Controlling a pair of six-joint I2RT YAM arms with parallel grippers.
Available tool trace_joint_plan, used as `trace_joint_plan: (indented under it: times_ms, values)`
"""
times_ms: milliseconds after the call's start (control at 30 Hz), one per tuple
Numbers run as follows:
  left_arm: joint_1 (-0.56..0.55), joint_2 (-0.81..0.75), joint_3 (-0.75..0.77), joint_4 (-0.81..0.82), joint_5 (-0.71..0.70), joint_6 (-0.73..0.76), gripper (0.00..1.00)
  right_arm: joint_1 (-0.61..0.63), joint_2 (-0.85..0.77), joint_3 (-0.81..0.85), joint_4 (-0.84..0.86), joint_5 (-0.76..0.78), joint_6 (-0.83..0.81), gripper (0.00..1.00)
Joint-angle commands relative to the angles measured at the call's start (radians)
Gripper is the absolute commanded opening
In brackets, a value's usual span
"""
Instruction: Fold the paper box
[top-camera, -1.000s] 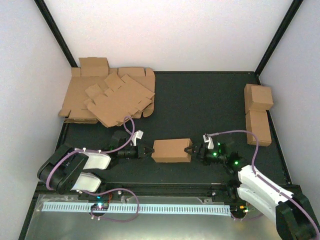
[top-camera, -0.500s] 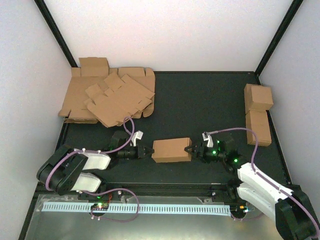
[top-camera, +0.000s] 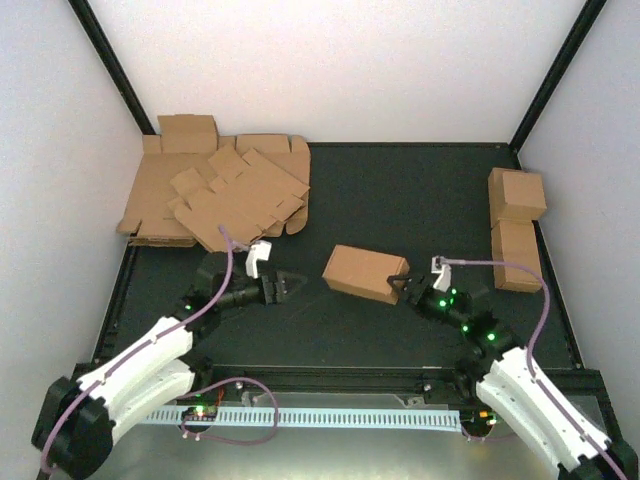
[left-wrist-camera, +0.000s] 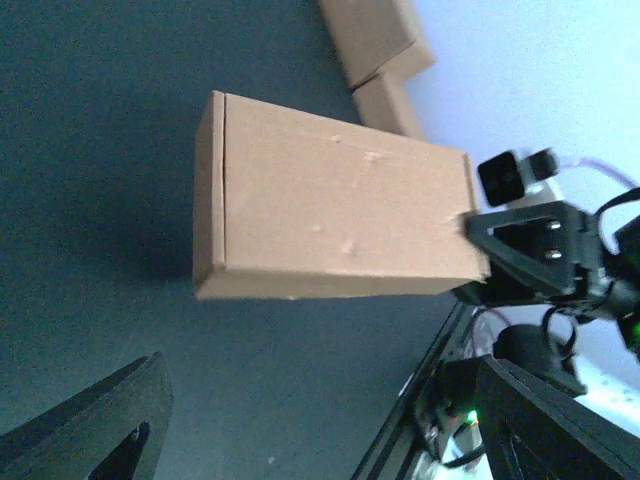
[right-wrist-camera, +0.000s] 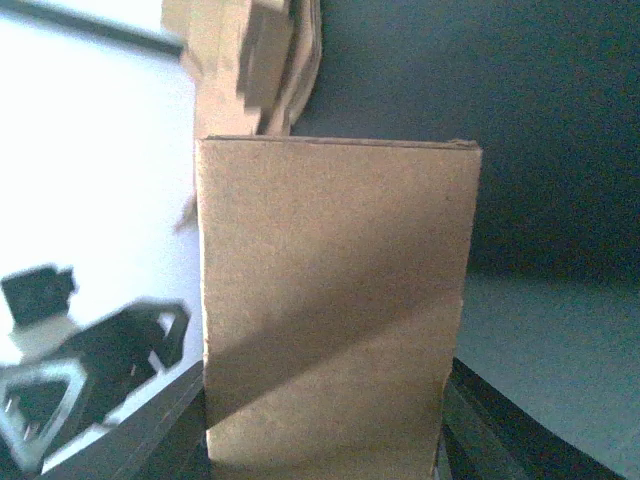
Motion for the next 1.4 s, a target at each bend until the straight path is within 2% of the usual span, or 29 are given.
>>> trace_joint_plan:
  times_ms: [0, 133, 233, 400, 633, 800, 1133, 1367]
  values:
    - [-0.001, -0.114, 0.059, -0.145, -0.054, 0.018, 0.86, -0.017, -0.146, 0.074, -0.175, 0.297, 0.083, 0.37]
    - [-0.001, -0.131, 0.051, -0.122, -0.038, 0.012, 0.87, -0.038, -0.267, 0.125, -0.269, 0.554, 0.113, 0.35]
    - [0.000, -0.099, 0.052, -0.104, 0.007, 0.024, 0.87, -0.067, -0.245, 0.187, -0.313, 0.682, 0.096, 0.32]
    - [-0.001, -0.047, 0.041, -0.044, 0.079, 0.021, 0.87, -0.192, -0.061, 0.370, -0.452, 0.790, 0.046, 0.30]
    - [-0.001, -0.067, 0.034, -0.035, 0.103, 0.031, 0.87, -0.447, -0.030, 0.541, -0.578, 0.875, 0.002, 0.28]
    - [0.000, -0.052, 0.034, -0.024, 0.124, 0.040, 0.87, -0.582, 0.032, 0.581, -0.612, 0.797, 0.015, 0.27]
    - [-0.001, -0.037, 0.036, -0.023, 0.148, 0.061, 0.87, -0.784, 0.049, 0.434, -0.391, 0.510, 0.031, 0.28]
    - [0.000, -0.026, 0.041, -0.015, 0.156, 0.066, 0.87, -0.843, 0.078, 0.388, -0.281, 0.510, 0.015, 0.29]
